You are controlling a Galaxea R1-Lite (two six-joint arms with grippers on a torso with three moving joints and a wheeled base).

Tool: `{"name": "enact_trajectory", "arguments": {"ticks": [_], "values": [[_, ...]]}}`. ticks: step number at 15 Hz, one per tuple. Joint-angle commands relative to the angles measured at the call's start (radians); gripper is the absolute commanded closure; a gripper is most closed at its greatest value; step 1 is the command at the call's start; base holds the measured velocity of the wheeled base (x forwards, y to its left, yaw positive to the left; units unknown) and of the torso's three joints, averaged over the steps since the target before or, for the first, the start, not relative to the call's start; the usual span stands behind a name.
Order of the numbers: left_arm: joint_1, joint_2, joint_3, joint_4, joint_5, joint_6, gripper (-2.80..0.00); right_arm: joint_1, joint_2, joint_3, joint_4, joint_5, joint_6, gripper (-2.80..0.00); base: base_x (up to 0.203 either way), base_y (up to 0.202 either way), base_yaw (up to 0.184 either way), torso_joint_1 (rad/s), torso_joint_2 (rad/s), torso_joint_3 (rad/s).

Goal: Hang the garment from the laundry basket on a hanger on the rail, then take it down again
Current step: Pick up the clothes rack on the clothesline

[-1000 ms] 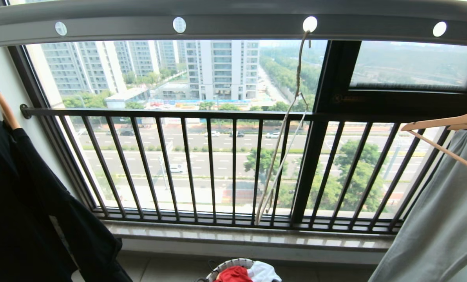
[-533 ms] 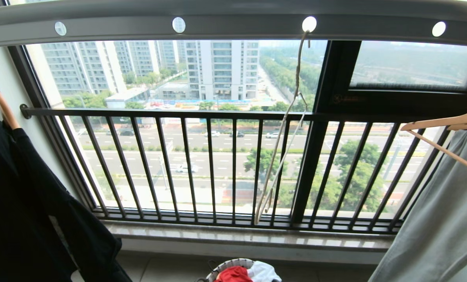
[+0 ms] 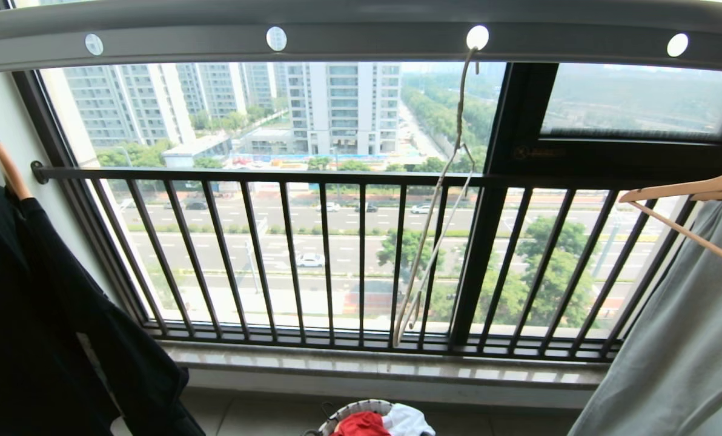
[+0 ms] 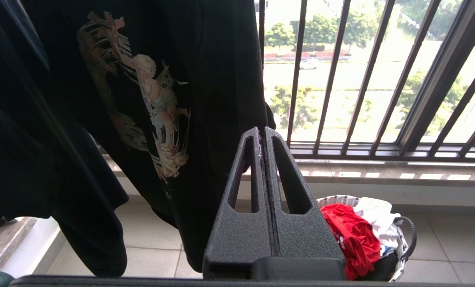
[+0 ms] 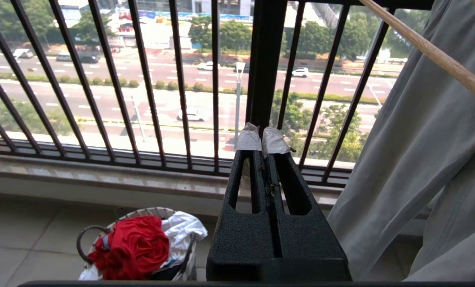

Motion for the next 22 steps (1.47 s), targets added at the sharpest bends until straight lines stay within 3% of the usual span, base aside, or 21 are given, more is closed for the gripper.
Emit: {"name": "enact_trajectory", "arguments": {"ticks": [1, 5, 8, 13, 15, 22], "values": [[0.0, 0.001, 0.0, 0.0, 0.0, 0.0, 0.0, 0.001, 0.204, -0.112, 0.002, 0.029, 0.014, 0.0, 0.0, 0.0, 0.0, 0.0, 0.0, 0.0], [0.0, 0.001, 0.0, 0.0, 0.0, 0.0, 0.0, 0.009, 0.526, -0.365, 0.023, 0.104, 0.077, 0.0, 0.0, 0.0, 0.0, 0.0, 0.0, 0.0], [0.0, 0.001, 0.0, 0.0, 0.0, 0.0, 0.0, 0.051, 0.707, -0.596, 0.071, 0.254, 0.164, 0.0, 0.0, 0.0, 0.0, 0.0, 0.0, 0.0], [0.0, 0.001, 0.0, -0.001, 0.0, 0.0, 0.0, 0.246, 0.931, -0.779, 0.08, 0.305, 0.193, 0.0, 0.0, 0.0, 0.0, 0.0, 0.01, 0.0], [0.0, 0.001, 0.0, 0.0, 0.0, 0.0, 0.0, 0.327, 1.014, -0.869, 0.093, 0.264, 0.192, 0.0, 0.0, 0.0, 0.0, 0.0, 0.0, 0.0], [0.0, 0.001, 0.0, 0.0, 0.0, 0.0, 0.0, 0.7, 1.171, -1.042, 0.158, -0.083, 0.192, 0.0, 0.0, 0.0, 0.0, 0.0, 0.0, 0.0]]}}
